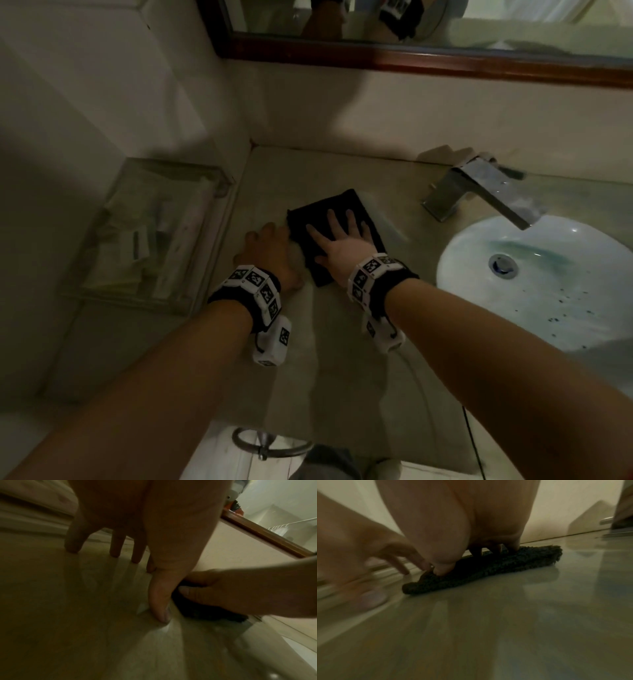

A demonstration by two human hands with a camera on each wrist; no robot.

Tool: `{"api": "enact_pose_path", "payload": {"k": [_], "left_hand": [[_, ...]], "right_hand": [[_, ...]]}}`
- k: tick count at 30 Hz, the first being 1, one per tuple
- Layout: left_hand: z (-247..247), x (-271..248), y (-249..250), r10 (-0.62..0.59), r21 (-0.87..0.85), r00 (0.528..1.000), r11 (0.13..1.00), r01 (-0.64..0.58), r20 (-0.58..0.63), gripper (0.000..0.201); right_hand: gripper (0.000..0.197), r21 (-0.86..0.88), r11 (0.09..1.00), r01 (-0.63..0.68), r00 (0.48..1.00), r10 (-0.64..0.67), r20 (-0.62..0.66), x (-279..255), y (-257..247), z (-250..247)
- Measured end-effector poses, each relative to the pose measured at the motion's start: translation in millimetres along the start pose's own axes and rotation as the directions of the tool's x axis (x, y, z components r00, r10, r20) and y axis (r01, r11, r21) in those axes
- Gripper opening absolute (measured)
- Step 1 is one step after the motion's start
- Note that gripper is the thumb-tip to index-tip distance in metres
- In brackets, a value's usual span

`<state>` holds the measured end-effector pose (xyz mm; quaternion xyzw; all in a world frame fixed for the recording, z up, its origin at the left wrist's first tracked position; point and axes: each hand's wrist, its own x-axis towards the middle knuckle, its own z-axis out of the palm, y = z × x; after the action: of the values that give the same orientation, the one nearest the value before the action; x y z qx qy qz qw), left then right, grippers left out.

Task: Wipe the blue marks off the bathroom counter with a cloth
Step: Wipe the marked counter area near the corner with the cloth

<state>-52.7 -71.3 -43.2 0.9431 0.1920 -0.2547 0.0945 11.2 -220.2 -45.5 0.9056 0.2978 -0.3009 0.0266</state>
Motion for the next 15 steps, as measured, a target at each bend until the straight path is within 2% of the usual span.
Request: {"api": "enact_pose_path", "payload": {"k": [6, 12, 15], "left_hand": [[-1, 4, 0, 0.025, 0.008, 1.000, 1.000, -0.025, 0.005, 0.106], [3, 5, -1, 0.021, -0.011, 1.000, 1.000, -0.021, 0.002, 0.107], [3, 4, 0, 0.016, -0.030, 0.999, 0.999, -0.015, 0.036, 0.115]], "right_hand": [[0.067, 0.052, 0.998, -0.042, 0.999, 0.042, 0.005, 32, 5, -24], [0.067, 0.097, 0.992, -0.082, 0.996, 0.084, -0.017, 33, 14, -23], [0.067, 0.133, 0.983, -0.127, 0.991, 0.131, -0.019, 25, 28, -20]]}}
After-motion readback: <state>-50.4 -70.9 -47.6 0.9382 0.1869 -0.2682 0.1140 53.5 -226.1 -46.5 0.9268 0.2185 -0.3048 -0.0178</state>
